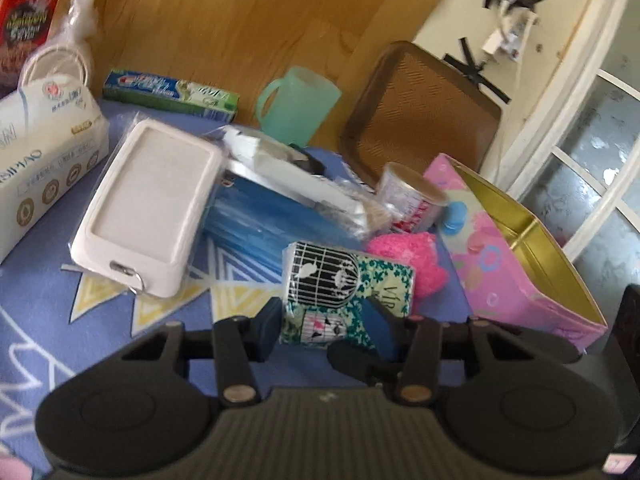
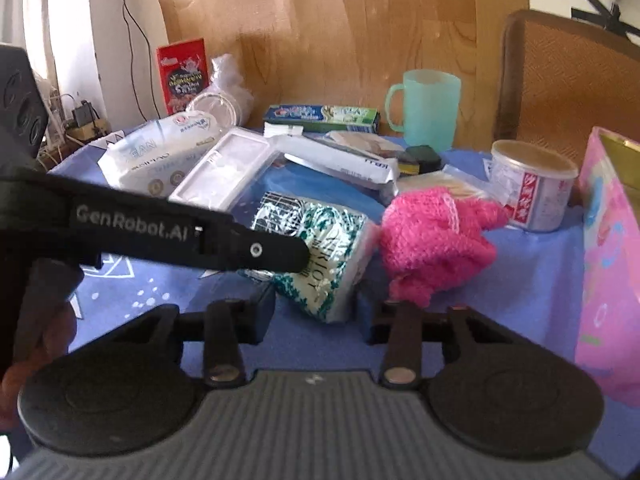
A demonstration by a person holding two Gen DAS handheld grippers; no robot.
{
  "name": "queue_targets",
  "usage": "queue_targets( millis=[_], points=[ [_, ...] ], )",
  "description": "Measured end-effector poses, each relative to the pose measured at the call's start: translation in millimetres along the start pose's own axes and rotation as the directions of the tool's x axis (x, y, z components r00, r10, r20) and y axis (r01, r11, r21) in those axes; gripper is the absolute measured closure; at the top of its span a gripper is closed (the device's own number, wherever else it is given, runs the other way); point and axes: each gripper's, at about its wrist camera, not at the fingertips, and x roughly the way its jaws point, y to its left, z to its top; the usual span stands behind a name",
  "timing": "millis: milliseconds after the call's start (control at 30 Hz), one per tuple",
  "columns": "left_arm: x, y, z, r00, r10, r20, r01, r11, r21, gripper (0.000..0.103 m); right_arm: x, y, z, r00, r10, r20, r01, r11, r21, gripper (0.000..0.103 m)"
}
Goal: Organize soft objects
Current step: 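Carry the tissue pack into the pink tin box and open the left tool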
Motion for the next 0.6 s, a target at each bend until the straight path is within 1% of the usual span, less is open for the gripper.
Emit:
queue_targets(
  millis=[67,100,167,233,300,400,467,533,567,600],
  points=[
    [-8,-12,0,1.000,-0.028,0.014,0.028,1.000,0.013,0.059,-17,-2,-4,1.000,0.001,0.031,-0.001,1.000,-0.008,0.059],
    [-12,-21,2,0.999,-0.048,0.021,0.048,0.999,0.022,0.059,-24,0,-3,0.999,-0.010,0.050,0.011,1.000,-0.022,0.059],
    [-14,-44,7,0.994,-0.100,0.037,0.097,0.994,0.057,0.058,-45,0,-6,0.991,-0.063,0.121,0.070,0.996,-0.052,0.059],
    [-8,-72,14,0.987,-0.156,0.044,0.151,0.983,0.101,0.058,-67,-5,-10,0.969,-0.141,0.203,0.156,0.986,-0.060,0.059],
    [6,-106,21,0.979,-0.200,0.028,0.194,0.970,0.149,0.057,-86,-21,-13,0.940,-0.221,0.260,0.237,0.971,-0.034,0.059],
    [33,-150,25,0.968,-0.251,-0.005,0.246,0.946,0.211,0.057,-107,-56,-17,0.902,-0.325,0.285,0.322,0.945,0.058,0.059],
    [53,-175,25,0.961,-0.276,-0.034,0.277,0.937,0.211,0.057,-117,-80,-19,0.880,-0.384,0.279,0.364,0.923,0.122,0.058],
    [73,-195,22,0.952,-0.300,-0.065,0.307,0.930,0.201,0.056,-124,-99,-23,0.865,-0.428,0.264,0.392,0.902,0.180,0.057],
    [81,-202,21,0.950,-0.303,-0.079,0.313,0.929,0.197,0.054,-128,-108,-25,0.855,-0.452,0.253,0.407,0.889,0.211,0.055],
    [91,-207,21,0.950,-0.298,-0.097,0.311,0.930,0.195,0.049,-129,-115,-27,0.849,-0.470,0.240,0.419,0.877,0.234,0.049]
  ],
)
